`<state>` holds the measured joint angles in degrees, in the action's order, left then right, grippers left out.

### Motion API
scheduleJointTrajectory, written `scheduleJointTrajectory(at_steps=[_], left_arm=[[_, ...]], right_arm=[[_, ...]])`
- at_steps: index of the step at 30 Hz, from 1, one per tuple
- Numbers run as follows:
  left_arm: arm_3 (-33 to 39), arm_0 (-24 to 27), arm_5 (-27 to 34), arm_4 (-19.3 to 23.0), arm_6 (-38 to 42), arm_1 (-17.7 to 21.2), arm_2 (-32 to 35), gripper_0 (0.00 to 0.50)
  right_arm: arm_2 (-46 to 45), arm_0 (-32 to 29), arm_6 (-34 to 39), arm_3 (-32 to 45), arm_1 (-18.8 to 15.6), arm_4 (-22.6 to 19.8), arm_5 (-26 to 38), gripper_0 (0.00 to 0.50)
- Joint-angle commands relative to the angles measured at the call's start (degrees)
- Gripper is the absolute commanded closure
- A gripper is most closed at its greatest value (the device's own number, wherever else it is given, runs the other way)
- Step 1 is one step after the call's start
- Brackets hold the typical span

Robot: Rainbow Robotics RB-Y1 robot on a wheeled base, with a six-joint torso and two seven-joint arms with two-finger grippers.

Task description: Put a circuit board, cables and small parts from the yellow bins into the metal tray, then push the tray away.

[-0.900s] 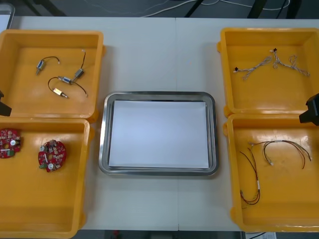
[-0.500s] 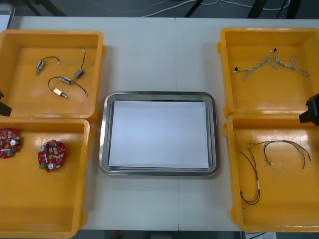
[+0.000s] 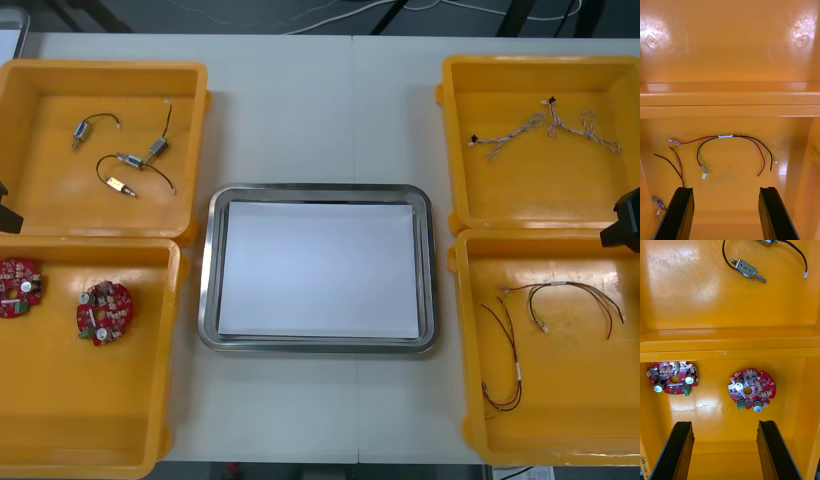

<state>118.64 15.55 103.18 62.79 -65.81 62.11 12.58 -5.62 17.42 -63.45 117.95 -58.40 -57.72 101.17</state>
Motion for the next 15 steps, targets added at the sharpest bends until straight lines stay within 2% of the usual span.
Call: scheduleJointTrajectory(at_steps=[1,15], left_arm=[[1.3,-0.6,0.4,0.4,2.8,2.6,2.0,0.000],[1.3,-0.6,0.4,0.4,2.8,2.6,2.0,0.000]], right_arm=[[-1.8,-0.5,2.4,1.5,0.6,0.4,-0.5,0.000],[-1.8,-0.5,2.4,1.5,0.6,0.4,-0.5,0.000]])
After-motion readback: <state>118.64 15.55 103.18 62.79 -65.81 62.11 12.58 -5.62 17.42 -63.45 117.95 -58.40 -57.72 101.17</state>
